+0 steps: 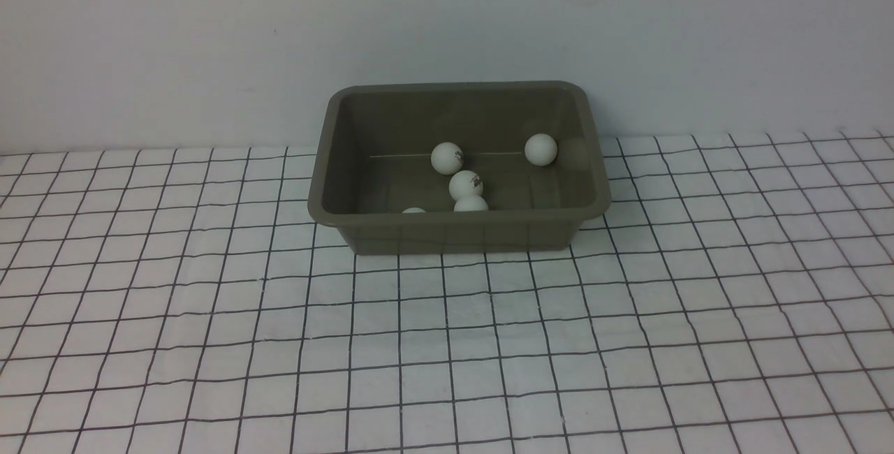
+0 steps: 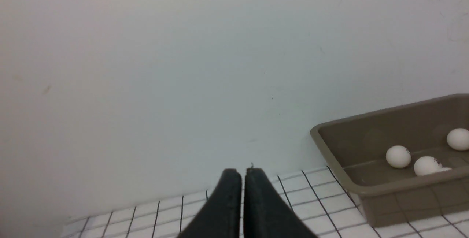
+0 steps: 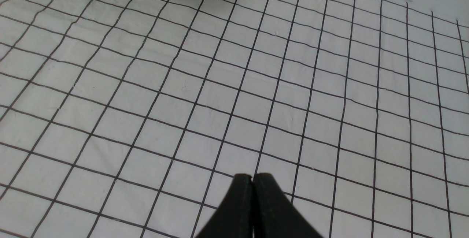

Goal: Put the table tennis balls into the box on the white checkered tablecloth.

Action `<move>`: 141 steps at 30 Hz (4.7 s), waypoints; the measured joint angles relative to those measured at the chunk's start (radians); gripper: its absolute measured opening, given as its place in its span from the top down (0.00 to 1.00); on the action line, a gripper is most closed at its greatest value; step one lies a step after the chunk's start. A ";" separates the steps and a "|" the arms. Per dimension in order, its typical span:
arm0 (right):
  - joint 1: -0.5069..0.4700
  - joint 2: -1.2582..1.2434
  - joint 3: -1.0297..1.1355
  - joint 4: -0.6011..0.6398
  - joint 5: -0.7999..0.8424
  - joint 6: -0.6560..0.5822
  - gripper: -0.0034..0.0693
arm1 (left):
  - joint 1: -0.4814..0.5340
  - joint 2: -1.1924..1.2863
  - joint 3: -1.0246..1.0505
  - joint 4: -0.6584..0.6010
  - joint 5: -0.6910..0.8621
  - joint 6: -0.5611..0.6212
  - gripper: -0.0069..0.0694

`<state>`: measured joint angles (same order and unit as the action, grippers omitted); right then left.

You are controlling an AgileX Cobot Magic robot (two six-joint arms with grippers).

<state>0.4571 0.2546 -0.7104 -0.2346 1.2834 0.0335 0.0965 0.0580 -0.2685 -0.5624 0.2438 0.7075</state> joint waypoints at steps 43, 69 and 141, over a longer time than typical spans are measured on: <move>0.004 0.000 0.000 0.000 0.000 0.019 0.98 | 0.000 0.000 0.297 0.562 0.017 -0.707 0.91; -0.525 -0.142 0.339 0.271 -0.754 0.025 0.98 | 0.000 0.000 0.297 0.562 0.017 -0.713 0.91; -0.474 -0.266 0.737 0.257 -0.920 0.025 0.98 | 0.000 0.000 0.297 0.562 0.020 -0.713 0.91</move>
<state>-0.0164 -0.0118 0.0261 0.0225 0.3630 0.0589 0.0965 0.0580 0.0283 0.0000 0.2643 -0.0053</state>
